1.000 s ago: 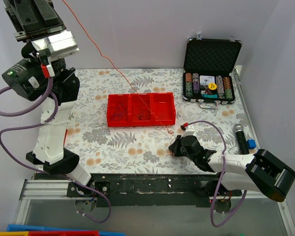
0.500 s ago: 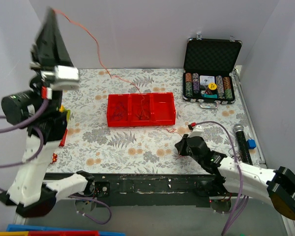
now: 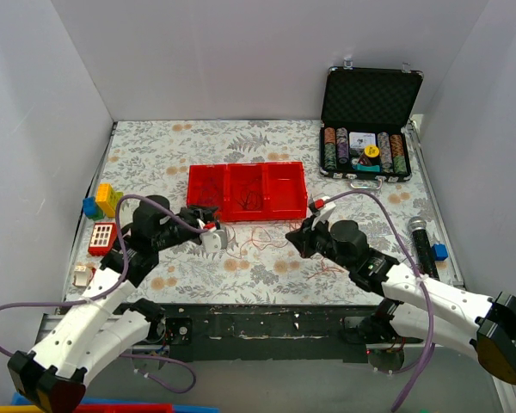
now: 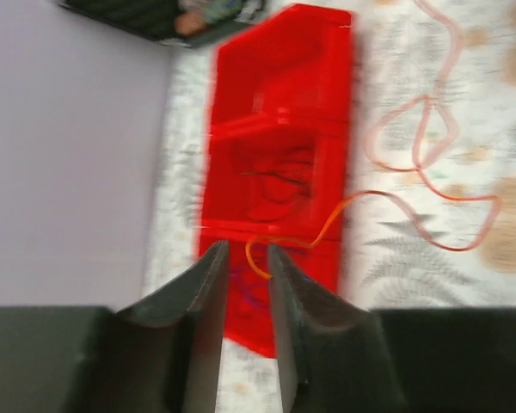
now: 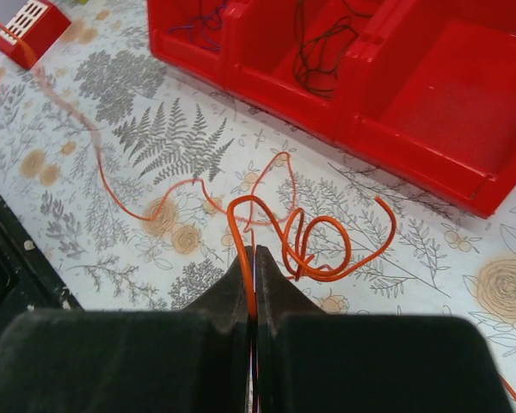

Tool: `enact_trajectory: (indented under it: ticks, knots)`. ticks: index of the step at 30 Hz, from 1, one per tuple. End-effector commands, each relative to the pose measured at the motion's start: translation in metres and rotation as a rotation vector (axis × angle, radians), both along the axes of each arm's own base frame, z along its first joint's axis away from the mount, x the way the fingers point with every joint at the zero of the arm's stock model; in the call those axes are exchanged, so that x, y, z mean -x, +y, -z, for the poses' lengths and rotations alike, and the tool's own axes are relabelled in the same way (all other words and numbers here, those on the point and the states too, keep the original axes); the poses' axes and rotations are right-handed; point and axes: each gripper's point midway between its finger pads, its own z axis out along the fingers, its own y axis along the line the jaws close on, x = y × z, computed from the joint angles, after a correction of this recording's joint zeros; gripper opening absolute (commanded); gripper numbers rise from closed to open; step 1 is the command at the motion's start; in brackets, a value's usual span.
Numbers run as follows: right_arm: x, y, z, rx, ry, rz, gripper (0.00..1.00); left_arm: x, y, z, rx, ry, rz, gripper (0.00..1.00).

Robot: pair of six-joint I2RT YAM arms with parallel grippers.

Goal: Untangle the cables

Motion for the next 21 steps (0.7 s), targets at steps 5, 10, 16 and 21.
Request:
enact_trajectory:
  ticks: [5,10,16,21]
  knots:
    - [0.029,0.021,-0.026,-0.042,-0.049,-0.235,0.01,0.05,-0.018,0.059,-0.092,0.223,0.259,0.98]
    - [0.043,0.028,-0.042,-0.079,-0.054,-0.321,0.01,0.044,-0.057,0.05,0.027,0.419,0.311,0.98]
    - [0.056,0.036,-0.068,-0.131,-0.086,-0.415,0.01,0.062,-0.1,0.065,0.06,0.648,0.403,0.98]
    - [0.066,0.04,-0.09,-0.181,-0.121,-0.473,0.01,0.067,-0.122,0.075,0.107,0.736,0.417,0.98]
